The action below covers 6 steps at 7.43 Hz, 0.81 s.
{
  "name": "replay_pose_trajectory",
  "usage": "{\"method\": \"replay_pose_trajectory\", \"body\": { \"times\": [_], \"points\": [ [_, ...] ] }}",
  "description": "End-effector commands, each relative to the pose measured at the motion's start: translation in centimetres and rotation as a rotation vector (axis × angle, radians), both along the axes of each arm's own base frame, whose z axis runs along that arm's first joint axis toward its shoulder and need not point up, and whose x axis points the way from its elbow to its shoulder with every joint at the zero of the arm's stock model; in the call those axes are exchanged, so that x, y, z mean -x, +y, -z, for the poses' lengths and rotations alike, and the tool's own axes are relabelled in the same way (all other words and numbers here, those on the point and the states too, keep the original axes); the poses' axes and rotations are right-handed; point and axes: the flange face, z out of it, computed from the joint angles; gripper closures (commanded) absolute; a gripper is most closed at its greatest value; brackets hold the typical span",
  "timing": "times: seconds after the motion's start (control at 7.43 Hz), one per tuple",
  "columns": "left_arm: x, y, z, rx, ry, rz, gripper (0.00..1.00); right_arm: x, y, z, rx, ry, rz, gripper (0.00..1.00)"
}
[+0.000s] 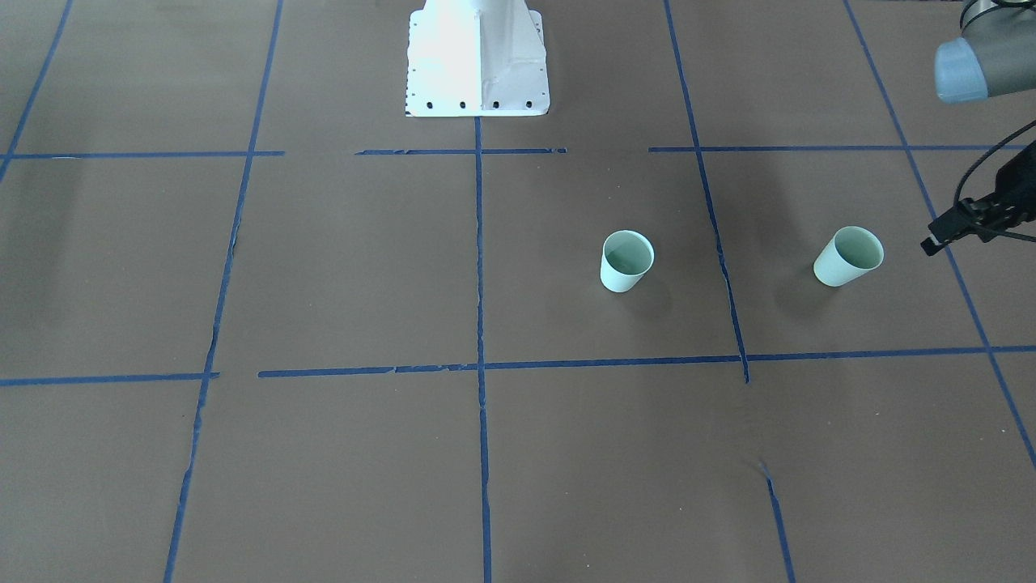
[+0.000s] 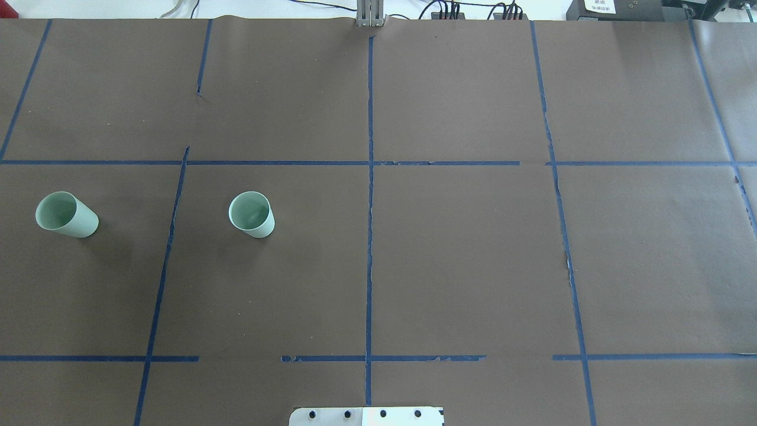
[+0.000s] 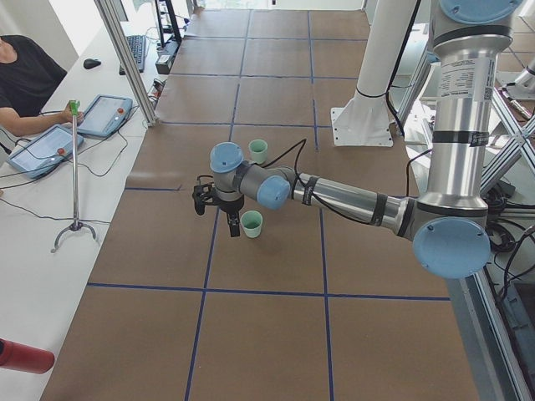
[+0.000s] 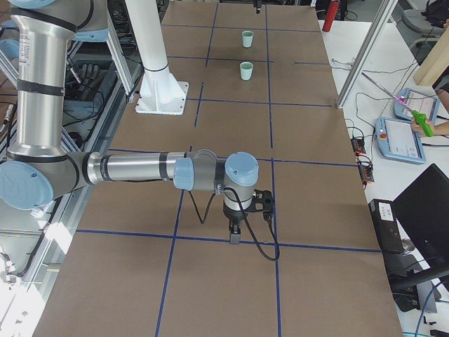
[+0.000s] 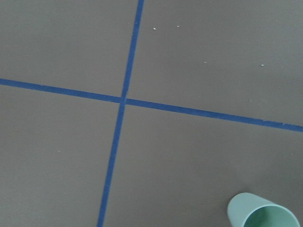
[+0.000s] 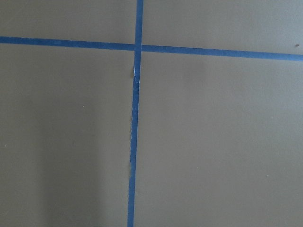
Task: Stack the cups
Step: 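Move the left gripper toward the outer mint-green cup, then lower the left gripper over the outer cup and close on its rim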
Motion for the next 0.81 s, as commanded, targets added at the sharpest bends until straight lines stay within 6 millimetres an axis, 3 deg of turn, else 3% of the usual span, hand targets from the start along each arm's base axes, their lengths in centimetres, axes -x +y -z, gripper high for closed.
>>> {"method": "replay_pose_trajectory", "body": {
  "times": [0.0, 0.67],
  "points": [
    [-2.9, 0.8, -1.7, 0.011, 0.016, -0.001, 0.00, 0.1, 0.0, -0.1, 0.001, 0.000, 0.001, 0.00],
    [-6.5, 2.2, -3.2, 0.000, -0.026, -0.066, 0.00, 0.1, 0.0, -0.1, 0.001, 0.000, 0.001, 0.00]
  ]
}}
